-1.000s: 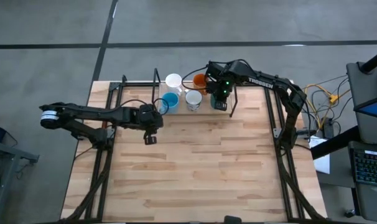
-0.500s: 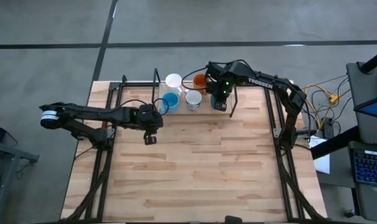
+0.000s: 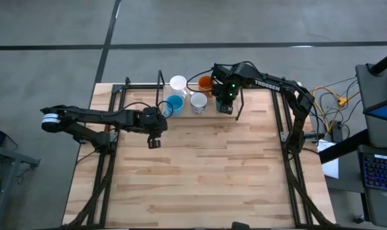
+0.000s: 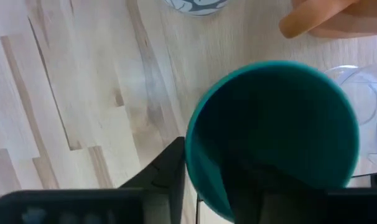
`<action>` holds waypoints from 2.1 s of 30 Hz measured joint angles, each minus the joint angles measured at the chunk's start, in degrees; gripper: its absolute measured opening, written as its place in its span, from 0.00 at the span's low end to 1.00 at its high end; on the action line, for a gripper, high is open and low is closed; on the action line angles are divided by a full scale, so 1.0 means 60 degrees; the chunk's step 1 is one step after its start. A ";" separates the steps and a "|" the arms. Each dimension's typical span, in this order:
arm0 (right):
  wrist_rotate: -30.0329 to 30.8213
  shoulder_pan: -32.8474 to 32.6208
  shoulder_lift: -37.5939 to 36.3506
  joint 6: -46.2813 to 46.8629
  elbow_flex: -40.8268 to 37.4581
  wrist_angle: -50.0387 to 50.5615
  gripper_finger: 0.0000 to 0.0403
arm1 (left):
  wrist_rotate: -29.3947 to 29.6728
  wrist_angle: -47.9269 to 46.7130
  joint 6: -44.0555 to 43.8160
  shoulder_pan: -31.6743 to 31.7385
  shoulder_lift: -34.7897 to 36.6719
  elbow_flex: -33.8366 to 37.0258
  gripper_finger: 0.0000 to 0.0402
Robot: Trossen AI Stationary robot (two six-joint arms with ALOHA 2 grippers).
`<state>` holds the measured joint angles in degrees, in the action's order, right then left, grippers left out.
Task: Stack small to large cups/mugs on shelf
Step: Put the green cup on the shelf, then return to Home Position
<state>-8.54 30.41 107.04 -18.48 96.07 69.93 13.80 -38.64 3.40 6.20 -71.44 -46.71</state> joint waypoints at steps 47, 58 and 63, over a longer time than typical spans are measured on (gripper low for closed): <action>0.0073 -0.4675 -0.6578 0.1539 0.0863 0.0873 0.03 | -0.0620 0.0153 -0.1455 -0.1699 0.5282 -0.2018 0.20; 0.0106 -0.6481 -1.2707 0.2919 -0.7244 -0.6219 0.02 | -0.2239 0.4017 -0.2259 -0.2445 0.8501 0.3006 0.20; 0.0104 -0.6506 -1.4189 0.3402 -1.0284 -0.8860 0.02 | -0.3623 0.5112 -0.2245 -0.2528 0.9842 0.4526 0.20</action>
<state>-7.91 -8.62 21.91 1.93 34.37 16.76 -7.93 -7.97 -10.07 -8.97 -12.39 -19.55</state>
